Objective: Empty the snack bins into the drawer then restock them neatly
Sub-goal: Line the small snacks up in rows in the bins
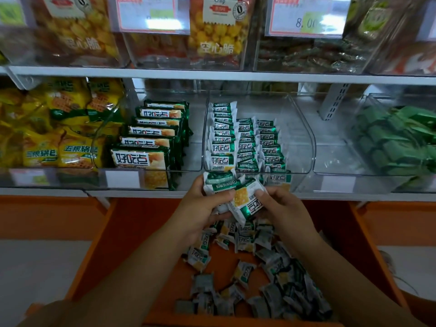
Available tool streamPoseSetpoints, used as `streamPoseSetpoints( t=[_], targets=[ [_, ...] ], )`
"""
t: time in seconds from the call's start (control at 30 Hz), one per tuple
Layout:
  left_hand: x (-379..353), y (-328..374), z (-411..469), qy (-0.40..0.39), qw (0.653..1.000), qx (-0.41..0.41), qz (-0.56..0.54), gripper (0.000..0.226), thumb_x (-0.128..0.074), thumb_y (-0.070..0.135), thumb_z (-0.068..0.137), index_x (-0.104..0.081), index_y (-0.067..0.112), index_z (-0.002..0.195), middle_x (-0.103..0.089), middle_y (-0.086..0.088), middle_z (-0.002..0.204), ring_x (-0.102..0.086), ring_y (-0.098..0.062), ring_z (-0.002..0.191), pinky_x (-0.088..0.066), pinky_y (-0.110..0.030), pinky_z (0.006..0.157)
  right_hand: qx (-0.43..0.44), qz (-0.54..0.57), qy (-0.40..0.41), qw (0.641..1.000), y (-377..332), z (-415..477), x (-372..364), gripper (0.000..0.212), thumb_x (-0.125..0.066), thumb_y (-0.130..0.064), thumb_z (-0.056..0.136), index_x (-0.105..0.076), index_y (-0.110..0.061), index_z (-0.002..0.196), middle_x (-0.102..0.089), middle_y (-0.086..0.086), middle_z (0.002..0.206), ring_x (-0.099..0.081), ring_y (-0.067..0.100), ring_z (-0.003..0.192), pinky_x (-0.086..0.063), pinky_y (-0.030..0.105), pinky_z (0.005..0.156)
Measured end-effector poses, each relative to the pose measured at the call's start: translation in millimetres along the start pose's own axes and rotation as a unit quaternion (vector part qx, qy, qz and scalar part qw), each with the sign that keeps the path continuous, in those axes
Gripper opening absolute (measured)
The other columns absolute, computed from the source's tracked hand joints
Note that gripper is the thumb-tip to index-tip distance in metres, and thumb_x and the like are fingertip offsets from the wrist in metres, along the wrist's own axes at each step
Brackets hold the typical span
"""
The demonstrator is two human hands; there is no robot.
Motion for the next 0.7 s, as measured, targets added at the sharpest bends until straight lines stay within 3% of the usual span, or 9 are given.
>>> streamPoseSetpoints(
  t=[0.17,0.27,0.4,0.5,0.57,0.63,0.7],
  targets=[
    [4.3,13.4,-1.9,0.039,0.998,-0.047,-0.017,0.044,-0.072,0.007,0.085,-0.055,0.024,0.121,-0.071,-0.003,0.114,-0.073,-0.020,0.094,-0.059,-0.034,0.072,-0.069,0.164,-0.062,0.982,10.3,-1.5,-28.6,0.043,-0.068,-0.032,0.081,-0.060,-0.018,0.120,-0.070,0.006,0.113,-0.068,0.026,0.102,-0.056,0.043,0.088],
    [6.9,24.5,-1.2,0.053,0.996,-0.077,0.005,0.046,-0.073,0.010,0.085,-0.055,0.026,0.123,-0.070,-0.001,0.116,-0.072,-0.020,0.098,-0.059,-0.038,0.079,-0.086,0.137,-0.091,0.983,10.3,0.7,-40.5,0.047,-0.071,-0.032,0.079,-0.058,-0.018,0.122,-0.069,0.006,0.116,-0.069,0.023,0.101,-0.056,0.039,0.087],
    [18.6,48.1,7.6,0.073,0.991,-0.110,-0.016,0.051,-0.074,0.014,0.084,-0.052,0.036,0.124,-0.063,0.006,0.122,-0.068,-0.018,0.102,-0.059,-0.040,0.081,-0.053,0.139,-0.040,0.988,-21.0,31.9,-20.1,0.052,-0.075,-0.023,0.079,-0.051,-0.004,0.121,-0.064,0.020,0.116,-0.071,0.031,0.094,-0.058,0.040,0.079],
    [25.8,70.5,14.5,0.067,0.987,-0.141,-0.022,0.067,-0.070,0.012,0.086,-0.039,0.043,0.138,-0.053,0.019,0.118,-0.063,-0.011,0.103,-0.059,-0.036,0.080,0.025,-0.017,0.011,0.999,-63.7,64.2,5.8,0.049,-0.071,-0.029,0.083,-0.051,-0.011,0.124,-0.063,0.013,0.113,-0.072,0.024,0.086,-0.055,0.030,0.071],
    [29.4,82.0,18.2,0.059,0.986,-0.155,-0.018,0.060,-0.069,0.014,0.086,-0.041,0.050,0.125,-0.052,0.025,0.109,-0.064,-0.010,0.100,-0.059,-0.036,0.079,0.076,-0.190,0.050,0.978,-87.6,92.7,19.4,0.051,-0.069,-0.035,0.085,-0.050,-0.017,0.129,-0.061,0.002,0.112,-0.065,0.015,0.083,-0.048,0.024,0.069],
    [30.8,88.9,22.8,0.053,0.986,-0.158,-0.012,0.048,-0.071,0.018,0.083,-0.050,0.050,0.111,-0.061,0.019,0.111,-0.067,-0.013,0.100,-0.060,-0.035,0.077,0.102,-0.266,0.066,0.956,-101.5,127.6,26.5,0.048,-0.071,-0.032,0.086,-0.052,-0.016,0.126,-0.058,0.000,0.105,-0.056,0.005,0.075,-0.041,0.017,0.061],
    [35.7,91.9,28.9,0.067,0.985,-0.162,-0.003,0.049,-0.074,0.024,0.075,-0.057,0.036,0.120,-0.066,0.008,0.117,-0.069,-0.018,0.102,-0.060,-0.034,0.074,0.113,-0.292,0.077,0.947,-108.0,164.6,30.5,0.048,-0.075,-0.028,0.083,-0.052,-0.011,0.121,-0.061,0.001,0.099,-0.056,0.007,0.073,-0.040,0.017,0.057]
  ],
)
Point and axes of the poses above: each hand's wrist, its own z-axis towards the middle knuckle, its own x-axis out of the back of the hand, y = z × x, the point moved 9 cm from there along z, towards the middle knuckle
